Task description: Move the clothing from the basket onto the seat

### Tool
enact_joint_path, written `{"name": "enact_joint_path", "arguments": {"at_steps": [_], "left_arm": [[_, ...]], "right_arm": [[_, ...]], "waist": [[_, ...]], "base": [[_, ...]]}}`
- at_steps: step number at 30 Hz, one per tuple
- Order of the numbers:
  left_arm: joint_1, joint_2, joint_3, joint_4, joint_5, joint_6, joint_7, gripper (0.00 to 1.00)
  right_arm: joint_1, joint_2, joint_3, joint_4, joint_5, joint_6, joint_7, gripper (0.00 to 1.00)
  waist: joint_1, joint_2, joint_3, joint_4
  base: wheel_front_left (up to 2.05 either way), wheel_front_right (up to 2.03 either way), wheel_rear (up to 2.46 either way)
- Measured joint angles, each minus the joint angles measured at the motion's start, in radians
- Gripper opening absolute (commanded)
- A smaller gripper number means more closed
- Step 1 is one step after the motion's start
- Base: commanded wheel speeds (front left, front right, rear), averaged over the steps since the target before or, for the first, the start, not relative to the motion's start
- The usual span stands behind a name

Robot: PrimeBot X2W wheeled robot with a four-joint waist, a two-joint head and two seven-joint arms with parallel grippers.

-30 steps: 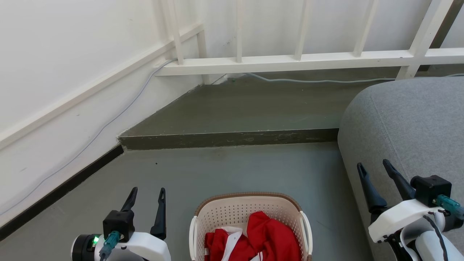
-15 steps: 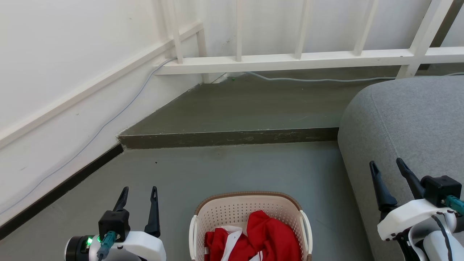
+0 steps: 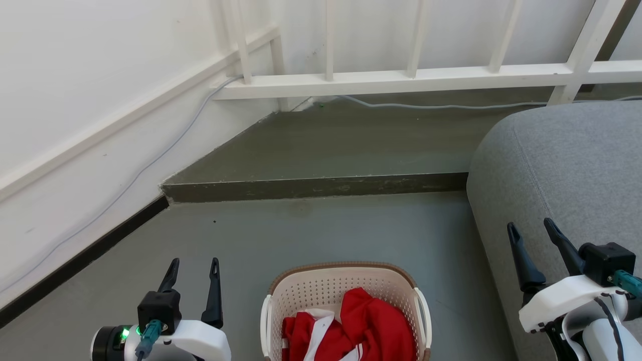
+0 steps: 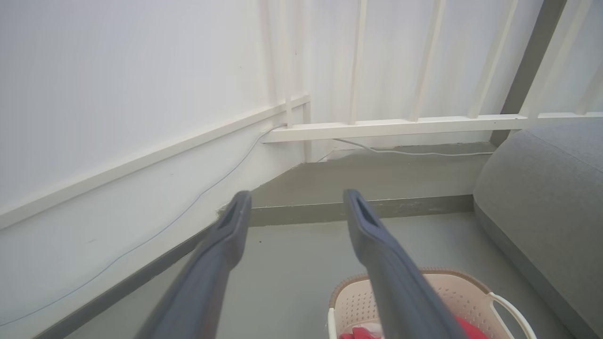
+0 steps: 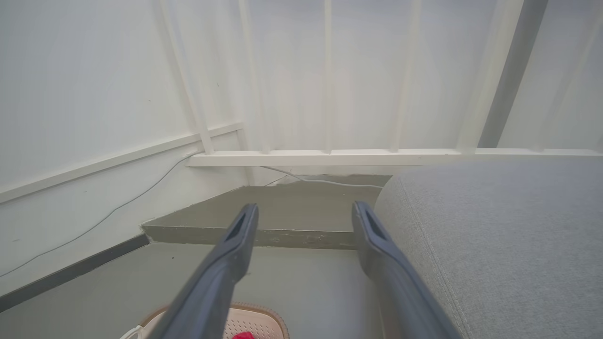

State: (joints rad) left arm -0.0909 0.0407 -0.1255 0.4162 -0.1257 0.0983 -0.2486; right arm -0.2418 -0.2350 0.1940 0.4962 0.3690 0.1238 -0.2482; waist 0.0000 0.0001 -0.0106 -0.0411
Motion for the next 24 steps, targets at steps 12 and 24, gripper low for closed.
{"name": "enact_joint_path", "arguments": {"at_steps": [12,24], "left_arm": [[0.000,0.001,-0.060,-0.018,-0.039,0.036,-0.002,1.00],[-0.118,0.003,-0.216,-0.044,-0.104,0.132,-0.003,1.00]], "right_arm": [[-0.027,-0.029,0.005,-0.045,0.011,0.000,0.000,1.00],[-0.120,-0.116,-0.010,-0.164,0.067,0.000,0.000,1.00]], "waist": [[0.0000,0.0000,0.069,-0.012],[0.0000,0.0000,0.255,-0.026]], "base": [[0.00,0.00,0.00],[0.00,0.00,0.00]]}}
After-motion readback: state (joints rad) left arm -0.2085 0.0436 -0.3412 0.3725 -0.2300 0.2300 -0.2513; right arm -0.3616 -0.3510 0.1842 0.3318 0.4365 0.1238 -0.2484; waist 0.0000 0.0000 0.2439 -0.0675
